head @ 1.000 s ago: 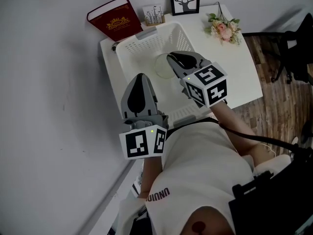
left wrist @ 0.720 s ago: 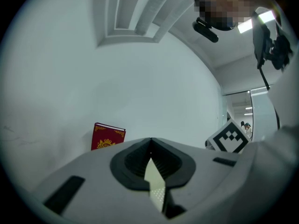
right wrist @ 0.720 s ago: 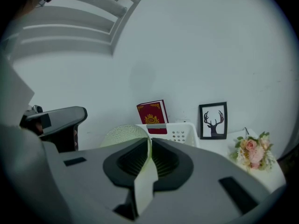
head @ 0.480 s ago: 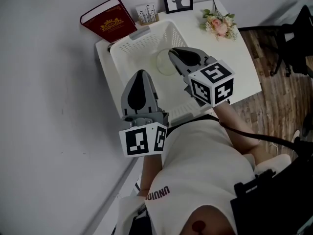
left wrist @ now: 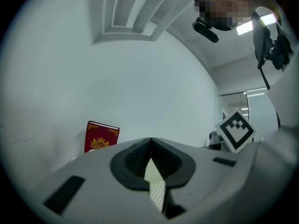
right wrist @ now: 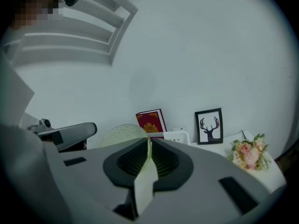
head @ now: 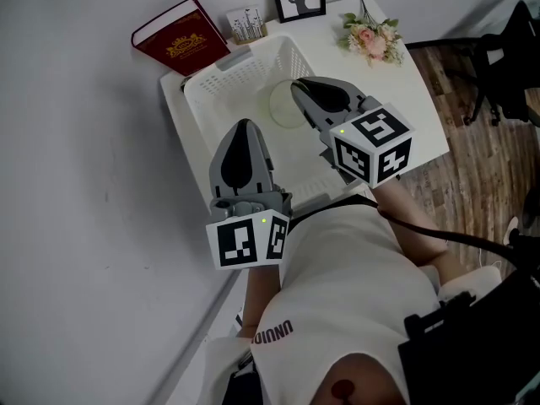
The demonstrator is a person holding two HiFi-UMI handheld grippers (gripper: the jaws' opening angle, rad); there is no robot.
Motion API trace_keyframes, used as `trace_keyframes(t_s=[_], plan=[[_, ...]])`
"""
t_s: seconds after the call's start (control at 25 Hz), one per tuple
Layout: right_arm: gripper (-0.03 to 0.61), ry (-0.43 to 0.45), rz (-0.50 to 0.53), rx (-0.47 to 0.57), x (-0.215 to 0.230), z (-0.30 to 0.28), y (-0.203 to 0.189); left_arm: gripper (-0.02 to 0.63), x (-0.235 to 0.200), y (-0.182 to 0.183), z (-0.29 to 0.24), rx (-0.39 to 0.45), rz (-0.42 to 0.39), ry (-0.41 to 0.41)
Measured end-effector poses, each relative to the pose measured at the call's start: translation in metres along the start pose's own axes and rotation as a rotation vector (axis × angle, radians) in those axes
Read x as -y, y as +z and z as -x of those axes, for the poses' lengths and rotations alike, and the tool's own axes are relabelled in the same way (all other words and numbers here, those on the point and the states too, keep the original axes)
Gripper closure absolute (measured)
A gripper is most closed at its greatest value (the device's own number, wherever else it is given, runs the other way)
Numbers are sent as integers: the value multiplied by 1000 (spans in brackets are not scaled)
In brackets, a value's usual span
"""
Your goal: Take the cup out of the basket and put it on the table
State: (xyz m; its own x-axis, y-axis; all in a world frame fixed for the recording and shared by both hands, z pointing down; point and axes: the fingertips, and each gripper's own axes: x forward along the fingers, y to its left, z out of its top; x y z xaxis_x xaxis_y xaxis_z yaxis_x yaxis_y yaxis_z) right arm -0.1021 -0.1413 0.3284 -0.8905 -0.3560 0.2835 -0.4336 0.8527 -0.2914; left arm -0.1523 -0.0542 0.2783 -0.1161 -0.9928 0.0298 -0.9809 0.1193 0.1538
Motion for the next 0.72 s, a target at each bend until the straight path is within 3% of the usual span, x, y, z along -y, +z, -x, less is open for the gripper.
trace_keyframes(t_s=[0.72], plan=[[537,-31,-24,65,10,23,19,601,10,1,-4,-7,3,-23]])
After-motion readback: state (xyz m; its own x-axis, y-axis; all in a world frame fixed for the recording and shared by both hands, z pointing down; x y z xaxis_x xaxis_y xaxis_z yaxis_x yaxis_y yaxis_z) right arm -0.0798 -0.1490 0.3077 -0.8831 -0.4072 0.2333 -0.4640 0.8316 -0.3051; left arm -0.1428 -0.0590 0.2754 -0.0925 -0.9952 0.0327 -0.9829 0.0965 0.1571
